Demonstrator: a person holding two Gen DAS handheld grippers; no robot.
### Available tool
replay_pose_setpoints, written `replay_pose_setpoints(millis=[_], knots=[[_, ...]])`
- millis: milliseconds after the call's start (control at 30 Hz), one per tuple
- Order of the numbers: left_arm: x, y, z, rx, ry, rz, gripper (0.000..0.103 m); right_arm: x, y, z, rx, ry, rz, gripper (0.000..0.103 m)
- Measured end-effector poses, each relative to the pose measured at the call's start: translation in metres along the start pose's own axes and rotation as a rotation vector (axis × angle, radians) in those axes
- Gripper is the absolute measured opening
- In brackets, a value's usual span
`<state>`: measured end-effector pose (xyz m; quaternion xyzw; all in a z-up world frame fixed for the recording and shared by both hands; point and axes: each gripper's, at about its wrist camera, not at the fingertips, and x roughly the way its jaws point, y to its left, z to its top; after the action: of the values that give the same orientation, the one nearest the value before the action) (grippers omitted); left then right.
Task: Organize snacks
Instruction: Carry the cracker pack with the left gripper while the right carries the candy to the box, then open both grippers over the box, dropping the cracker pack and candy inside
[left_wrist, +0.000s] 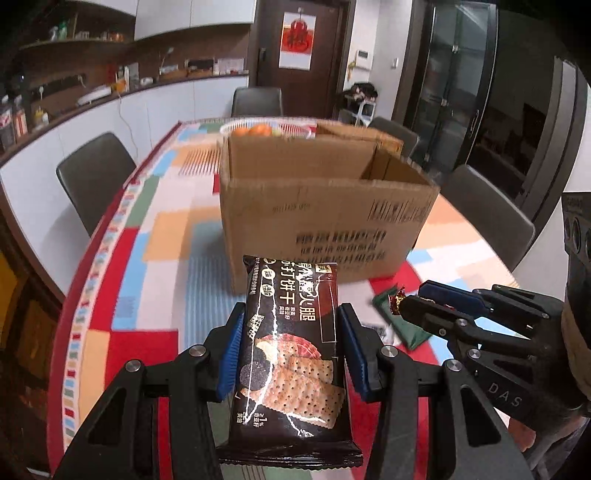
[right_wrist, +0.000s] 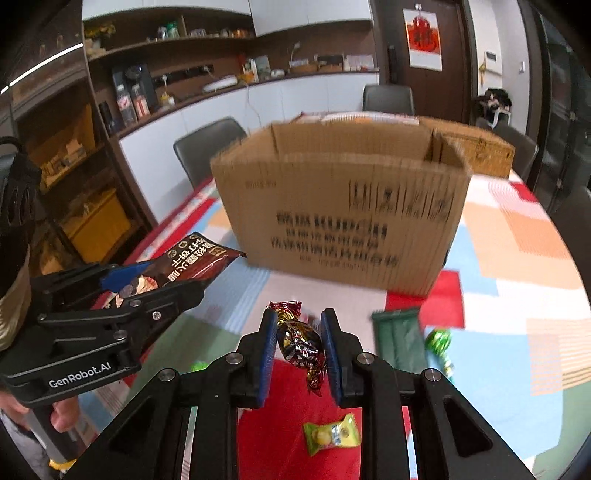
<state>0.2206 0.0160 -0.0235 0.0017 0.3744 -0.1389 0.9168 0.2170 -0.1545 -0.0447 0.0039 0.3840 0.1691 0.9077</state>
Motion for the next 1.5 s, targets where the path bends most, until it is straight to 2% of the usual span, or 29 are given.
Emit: replay_pose_setpoints(millis=[433, 700, 900, 1133, 1267, 1333, 1400, 1467, 1500], knots=[[-0.032, -0.01, 0.064, 0.038, -0.152, 0.011, 0.048, -0.042, -0.003, 0.063, 0.001, -0.191, -0.025, 0.026], [-0.021, -0.013, 0.107, 0.065, -0.169, 0.023, 0.048, -0.043, -0.018, 0.109, 0.014, -0.242, -0.042, 0.026], [0.002, -0.009, 0.136, 0.054, -0.14, 0.012, 0.048, -0.032, -0.03, 0.136, 0.02, -0.236, -0.047, 0.026], [0.041, 0.001, 0.159, 0.001, -0.068, -0.026, 0.048, -0.005, -0.042, 0.164, 0.014, -0.192, -0.061, 0.026], [0.056, 0.005, 0.167, -0.011, -0.046, -0.02, 0.048, 0.011, -0.049, 0.171, 0.022, -0.161, -0.069, 0.026], [0.062, 0.006, 0.17, -0.019, -0.036, -0.008, 0.051, 0.019, -0.051, 0.173, 0.019, -0.147, -0.08, 0.026], [0.061, 0.008, 0.169, -0.034, -0.047, 0.024, 0.062, 0.024, -0.053, 0.174, 0.014, -0.14, -0.093, 0.026], [0.055, 0.009, 0.166, -0.035, -0.068, 0.032, 0.064, 0.027, -0.053, 0.173, 0.018, -0.133, -0.105, 0.041], [0.05, 0.008, 0.163, -0.031, -0.078, 0.044, 0.064, 0.026, -0.053, 0.173, 0.022, -0.135, -0.112, 0.042]])
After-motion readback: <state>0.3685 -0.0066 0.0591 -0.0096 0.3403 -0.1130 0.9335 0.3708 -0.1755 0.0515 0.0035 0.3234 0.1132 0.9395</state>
